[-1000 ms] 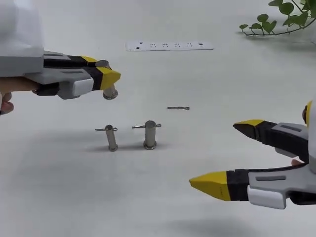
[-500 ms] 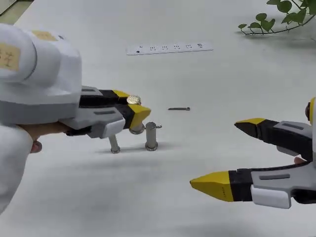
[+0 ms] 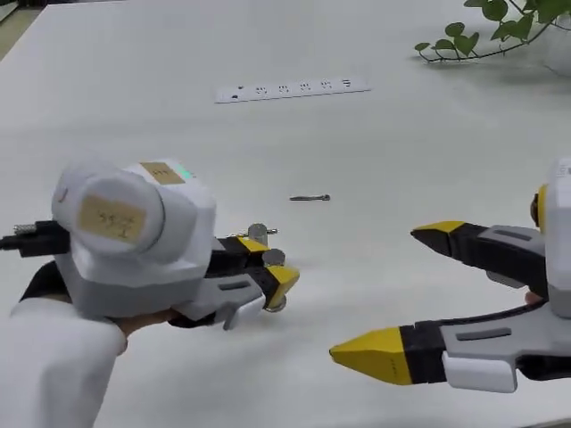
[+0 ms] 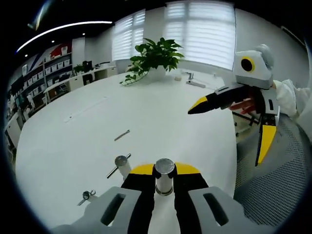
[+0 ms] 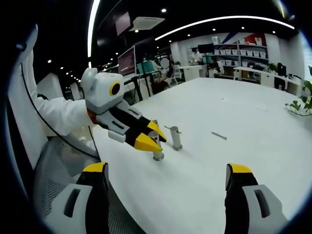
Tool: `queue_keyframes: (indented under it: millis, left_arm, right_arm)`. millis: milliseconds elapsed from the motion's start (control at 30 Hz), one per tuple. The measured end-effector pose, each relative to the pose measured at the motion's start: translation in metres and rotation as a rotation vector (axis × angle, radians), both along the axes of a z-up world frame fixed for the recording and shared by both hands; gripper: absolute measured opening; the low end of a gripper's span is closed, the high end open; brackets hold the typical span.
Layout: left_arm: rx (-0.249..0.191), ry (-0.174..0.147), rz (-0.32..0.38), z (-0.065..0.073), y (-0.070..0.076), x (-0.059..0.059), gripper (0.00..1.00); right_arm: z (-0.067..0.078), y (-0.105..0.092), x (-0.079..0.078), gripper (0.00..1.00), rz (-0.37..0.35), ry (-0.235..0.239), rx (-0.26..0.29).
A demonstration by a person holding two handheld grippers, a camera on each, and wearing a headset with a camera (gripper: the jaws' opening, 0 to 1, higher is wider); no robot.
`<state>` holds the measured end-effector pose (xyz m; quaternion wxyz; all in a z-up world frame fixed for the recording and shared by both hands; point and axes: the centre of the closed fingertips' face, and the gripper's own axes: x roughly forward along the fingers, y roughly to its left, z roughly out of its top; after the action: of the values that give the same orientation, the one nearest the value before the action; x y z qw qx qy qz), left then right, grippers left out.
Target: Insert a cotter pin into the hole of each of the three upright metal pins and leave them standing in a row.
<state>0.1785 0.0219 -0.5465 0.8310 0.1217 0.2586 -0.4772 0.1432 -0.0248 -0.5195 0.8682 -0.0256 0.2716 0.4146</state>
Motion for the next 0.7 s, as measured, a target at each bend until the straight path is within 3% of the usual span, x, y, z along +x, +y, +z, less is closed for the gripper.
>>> queue_keyframes:
  millis: [167, 333, 433, 700]
  left_arm:
    - [-0.01, 0.008, 0.008, -0.007, -0.005, 0.0, 0.1]
    - [0.018, -0.013, -0.006, -0.017, -0.005, 0.002, 0.1]
    - [0.029, -0.001, 0.002, -0.022, -0.004, 0.004, 0.1]
    - [0.032, -0.014, -0.005, -0.024, -0.006, 0.005, 0.1]
  right_arm:
    - [0.0, 0.0, -0.001, 0.98, 0.002, 0.004, 0.0]
    - [-0.003, 0.0, -0.002, 0.98, 0.007, 0.011, -0.008]
    - [-0.003, 0.0, -0.002, 0.97, 0.01, 0.014, -0.01]
    - [-0.006, 0.003, -0.004, 0.97, 0.023, 0.024, -0.017]
